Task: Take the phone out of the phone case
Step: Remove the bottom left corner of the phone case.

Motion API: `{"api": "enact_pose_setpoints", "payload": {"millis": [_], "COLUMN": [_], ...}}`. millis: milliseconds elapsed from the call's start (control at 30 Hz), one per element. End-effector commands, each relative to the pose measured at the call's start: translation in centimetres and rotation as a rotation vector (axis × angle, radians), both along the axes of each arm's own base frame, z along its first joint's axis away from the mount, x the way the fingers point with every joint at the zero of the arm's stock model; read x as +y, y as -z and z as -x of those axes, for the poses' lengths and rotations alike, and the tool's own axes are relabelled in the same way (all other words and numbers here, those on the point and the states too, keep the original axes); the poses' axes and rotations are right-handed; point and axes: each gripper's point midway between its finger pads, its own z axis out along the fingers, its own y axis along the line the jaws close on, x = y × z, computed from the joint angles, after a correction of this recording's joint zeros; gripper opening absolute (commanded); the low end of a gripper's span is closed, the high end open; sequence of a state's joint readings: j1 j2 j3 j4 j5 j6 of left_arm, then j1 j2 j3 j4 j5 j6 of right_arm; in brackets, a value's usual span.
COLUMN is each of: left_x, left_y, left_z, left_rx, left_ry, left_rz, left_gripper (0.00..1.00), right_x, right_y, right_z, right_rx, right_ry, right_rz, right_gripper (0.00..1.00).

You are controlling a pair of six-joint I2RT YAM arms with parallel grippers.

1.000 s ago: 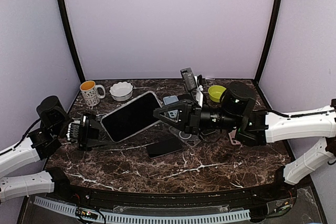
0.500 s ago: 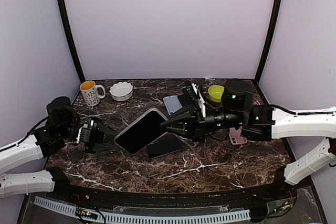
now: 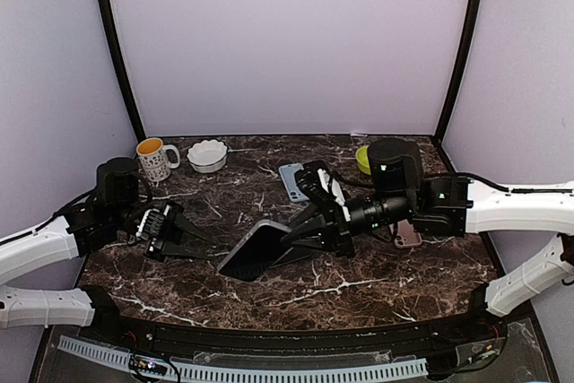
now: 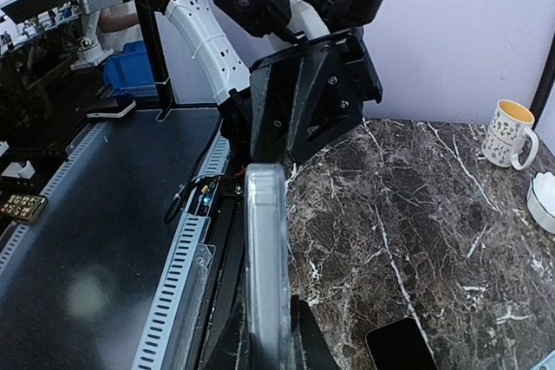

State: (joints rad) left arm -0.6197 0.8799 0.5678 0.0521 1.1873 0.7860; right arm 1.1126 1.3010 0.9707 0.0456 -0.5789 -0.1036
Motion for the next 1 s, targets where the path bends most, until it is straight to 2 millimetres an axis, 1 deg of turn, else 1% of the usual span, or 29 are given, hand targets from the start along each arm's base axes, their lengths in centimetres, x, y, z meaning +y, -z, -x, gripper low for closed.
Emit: {"api": "enact_pose_setpoints", "payload": {"millis": [0, 33, 67, 133, 200, 333, 500, 667, 733, 867, 967], "left_x": [0.2, 0.2, 0.2, 0.1, 0.1, 0.0, -0.3, -0.9, -1.0, -1.3, -1.4], "left_y": [-0.4, 0.0, 0.1, 0.5, 0.7, 0.8, 0.8, 0.6, 0.6, 1.1, 1.3], "left_z": [0.9, 0.9, 0.8, 0.5, 0.4, 0.7, 1.1, 1.6, 1.9, 2.1, 2.2], "left_rx": [0.054, 0.074, 0.081, 0.091, 0.094, 0.104, 0.094, 0.044, 0.034, 0.027, 0.016], "left_ry": [0.054, 0.050, 0.045, 0.034, 0.027, 0.044, 0.070, 0.086, 0.090, 0.089, 0.087], "left_rz": [-0.008, -0.022, -0.029, -0.041, -0.050, -0.052, -0.046, -0.018, -0.009, -0.023, -0.028], "left_gripper": [0.32, 0.38, 0.42, 0.45, 0.46, 0.39, 0.36, 0.30, 0.29, 0.27, 0.24], "right_x": [-0.3, -0.3, -0.3, -0.5, -0.7, -1.0, -1.0, -0.5, -0.4, -0.3, -0.2], "right_y": [-5.4, -5.4, -5.5, -5.7, -6.1, -6.8, -7.3, -6.9, -7.0, -7.2, -7.0], "right_z": [0.8, 0.9, 0.9, 1.1, 1.1, 0.8, 0.5, 0.5, 0.5, 0.6, 0.6], "right_rx": [-0.165, -0.174, -0.183, -0.198, -0.216, -0.259, -0.283, -0.281, -0.283, -0.277, -0.271], "right_ry": [-0.056, -0.058, -0.062, -0.068, -0.067, -0.036, -0.022, -0.039, -0.042, -0.044, -0.047], "right_rz": [-0.167, -0.172, -0.177, -0.186, -0.200, -0.228, -0.250, -0.247, -0.254, -0.270, -0.265], "right_gripper": [0.00, 0.00, 0.00, 0.00, 0.00, 0.00, 0.00, 0.00, 0.00, 0.00, 0.00]}}
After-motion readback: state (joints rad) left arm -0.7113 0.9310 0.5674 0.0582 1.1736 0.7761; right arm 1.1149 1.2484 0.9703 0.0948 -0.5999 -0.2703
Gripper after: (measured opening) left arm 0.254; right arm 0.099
